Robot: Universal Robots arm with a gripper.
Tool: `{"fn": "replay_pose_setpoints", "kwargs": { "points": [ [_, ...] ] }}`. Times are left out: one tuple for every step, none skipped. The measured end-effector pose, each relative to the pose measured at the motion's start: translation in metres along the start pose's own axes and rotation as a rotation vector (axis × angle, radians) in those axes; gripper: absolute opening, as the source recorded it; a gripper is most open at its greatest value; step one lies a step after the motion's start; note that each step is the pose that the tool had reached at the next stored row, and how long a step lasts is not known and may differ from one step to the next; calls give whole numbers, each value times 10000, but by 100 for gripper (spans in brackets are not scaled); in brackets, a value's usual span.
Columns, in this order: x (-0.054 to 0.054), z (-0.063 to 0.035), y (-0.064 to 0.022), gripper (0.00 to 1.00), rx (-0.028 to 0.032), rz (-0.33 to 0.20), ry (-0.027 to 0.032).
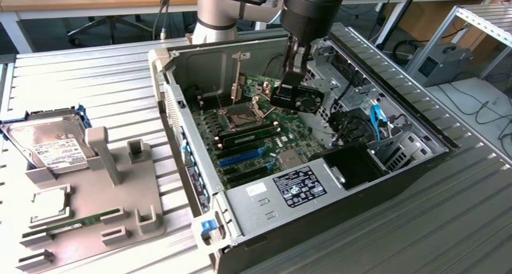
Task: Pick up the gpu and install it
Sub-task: 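Insert the gpu into the slot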
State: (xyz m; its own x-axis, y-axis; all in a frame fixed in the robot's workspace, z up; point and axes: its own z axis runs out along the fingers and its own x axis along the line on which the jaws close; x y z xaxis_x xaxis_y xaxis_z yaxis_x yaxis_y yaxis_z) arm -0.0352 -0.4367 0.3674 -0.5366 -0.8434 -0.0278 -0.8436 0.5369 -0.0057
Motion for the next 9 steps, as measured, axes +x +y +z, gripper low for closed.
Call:
{"fn": "replay_pose_setpoints", "kwargs": {
  "points": [
    [0,0,0,26,-1,-22,-1],
    [0,0,0,26,-1,-41,-1],
    [0,0,0,26,-2,-62,0],
    [0,0,0,26,-2,-81,-1],
    [0,0,0,26,-3,-101,-1],
    [0,0,0,26,-4,-128,-1],
    [0,0,0,26,-4,-147,-1],
    [0,0,0,26,-5,-166,0],
    [0,0,0,26,-5,-184,-1]
  ]
}}
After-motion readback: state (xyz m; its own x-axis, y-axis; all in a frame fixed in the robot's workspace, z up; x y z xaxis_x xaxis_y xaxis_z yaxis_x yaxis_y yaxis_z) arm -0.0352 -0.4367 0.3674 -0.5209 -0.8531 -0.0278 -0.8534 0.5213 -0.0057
